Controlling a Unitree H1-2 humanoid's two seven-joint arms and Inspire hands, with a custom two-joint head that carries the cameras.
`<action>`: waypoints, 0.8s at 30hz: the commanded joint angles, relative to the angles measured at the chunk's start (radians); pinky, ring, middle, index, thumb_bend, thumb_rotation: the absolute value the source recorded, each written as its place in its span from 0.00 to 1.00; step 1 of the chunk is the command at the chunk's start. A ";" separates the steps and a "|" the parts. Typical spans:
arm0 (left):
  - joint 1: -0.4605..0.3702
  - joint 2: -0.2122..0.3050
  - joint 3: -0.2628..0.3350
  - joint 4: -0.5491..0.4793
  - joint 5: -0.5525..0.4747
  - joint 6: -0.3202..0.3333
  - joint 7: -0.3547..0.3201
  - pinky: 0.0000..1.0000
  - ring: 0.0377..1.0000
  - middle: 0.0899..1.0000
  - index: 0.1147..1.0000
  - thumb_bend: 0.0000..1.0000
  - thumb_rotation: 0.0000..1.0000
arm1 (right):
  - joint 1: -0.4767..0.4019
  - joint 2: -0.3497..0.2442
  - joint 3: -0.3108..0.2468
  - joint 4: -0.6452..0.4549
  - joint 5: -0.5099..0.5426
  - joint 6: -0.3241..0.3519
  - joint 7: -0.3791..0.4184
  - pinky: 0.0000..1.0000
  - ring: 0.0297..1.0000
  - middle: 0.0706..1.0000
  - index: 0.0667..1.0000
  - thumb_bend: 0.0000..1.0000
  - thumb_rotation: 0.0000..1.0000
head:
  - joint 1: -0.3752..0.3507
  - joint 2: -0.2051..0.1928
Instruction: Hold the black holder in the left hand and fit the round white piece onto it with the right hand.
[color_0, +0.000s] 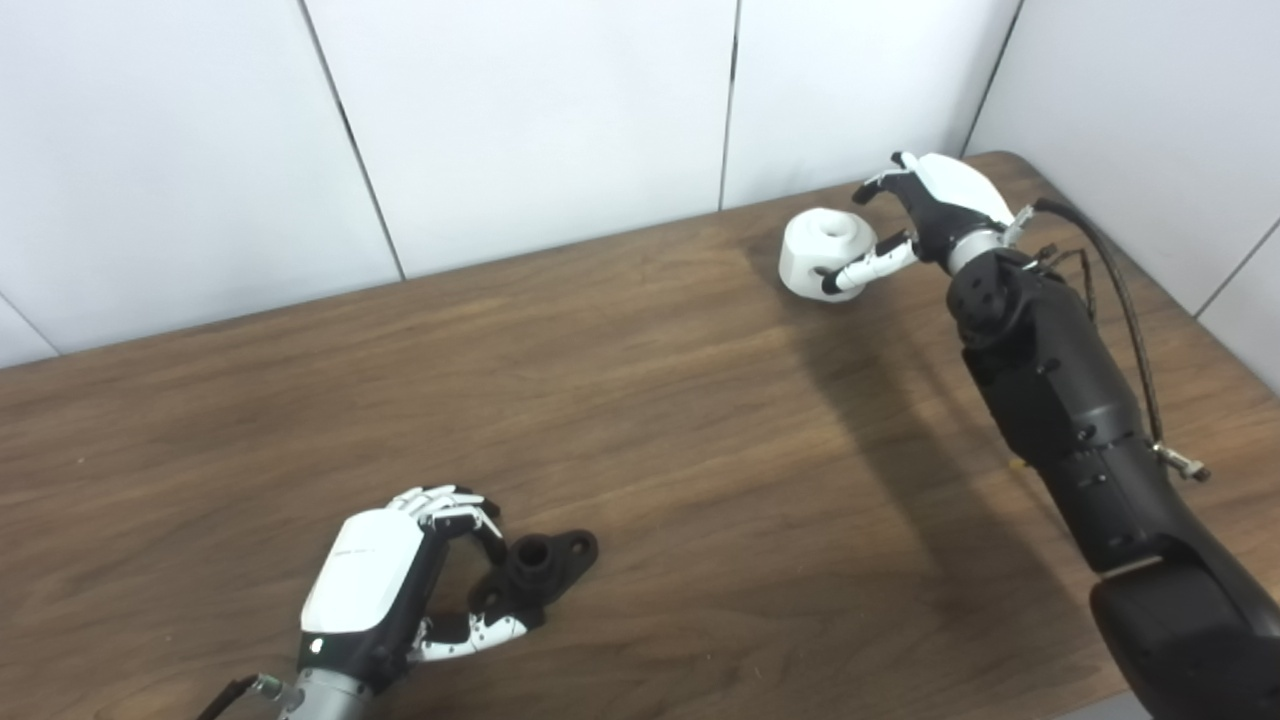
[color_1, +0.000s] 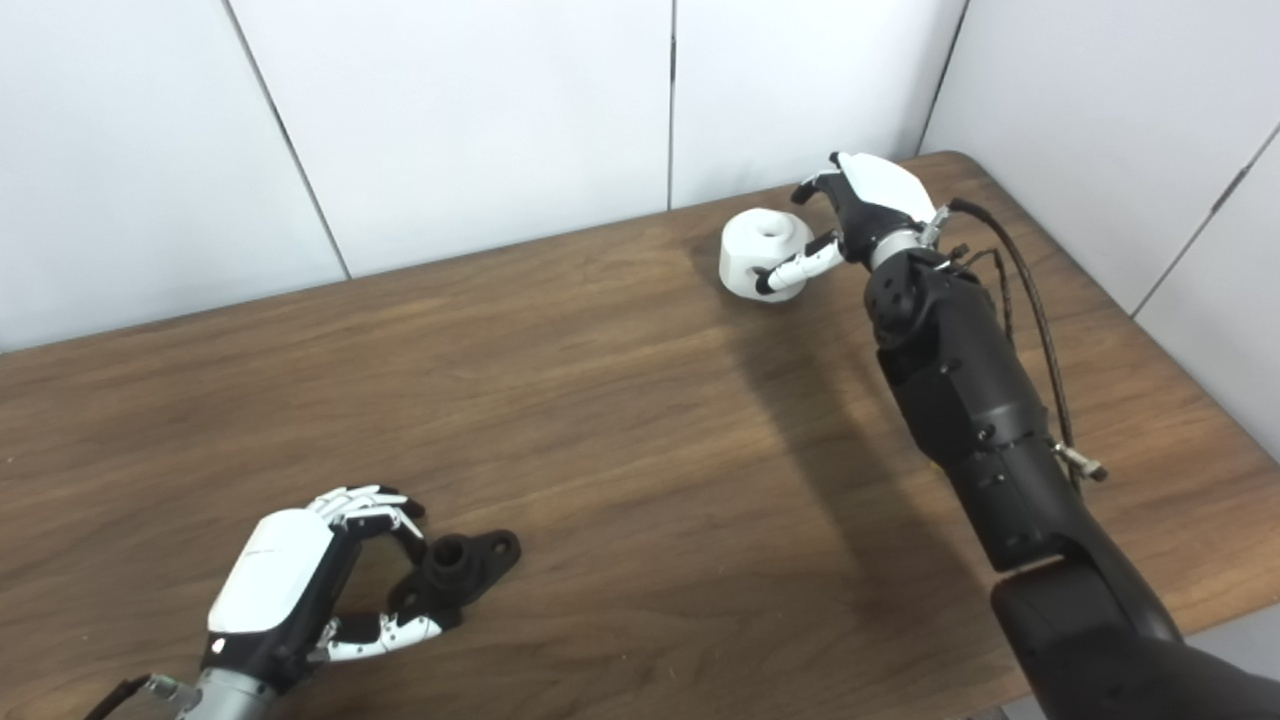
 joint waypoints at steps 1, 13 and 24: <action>0.005 0.009 0.009 -0.007 0.008 0.008 0.000 0.86 0.81 0.70 0.42 0.52 0.05 | -0.054 -0.027 -0.002 -0.015 0.006 -0.007 -0.045 1.00 1.00 0.99 0.73 0.96 0.33 | 0.000 0.001; 0.004 0.007 0.011 -0.003 0.009 0.007 0.002 0.86 0.81 0.70 0.42 0.52 0.05 | -0.045 -0.038 0.018 0.013 0.056 -0.018 -0.119 1.00 1.00 0.97 0.67 0.93 0.29 | -0.001 0.000; 0.004 0.005 0.006 -0.001 0.008 0.008 -0.005 0.86 0.81 0.70 0.42 0.52 0.05 | -0.027 -0.041 0.023 0.030 0.107 -0.053 -0.192 1.00 1.00 0.94 0.62 0.91 0.24 | 0.006 -0.002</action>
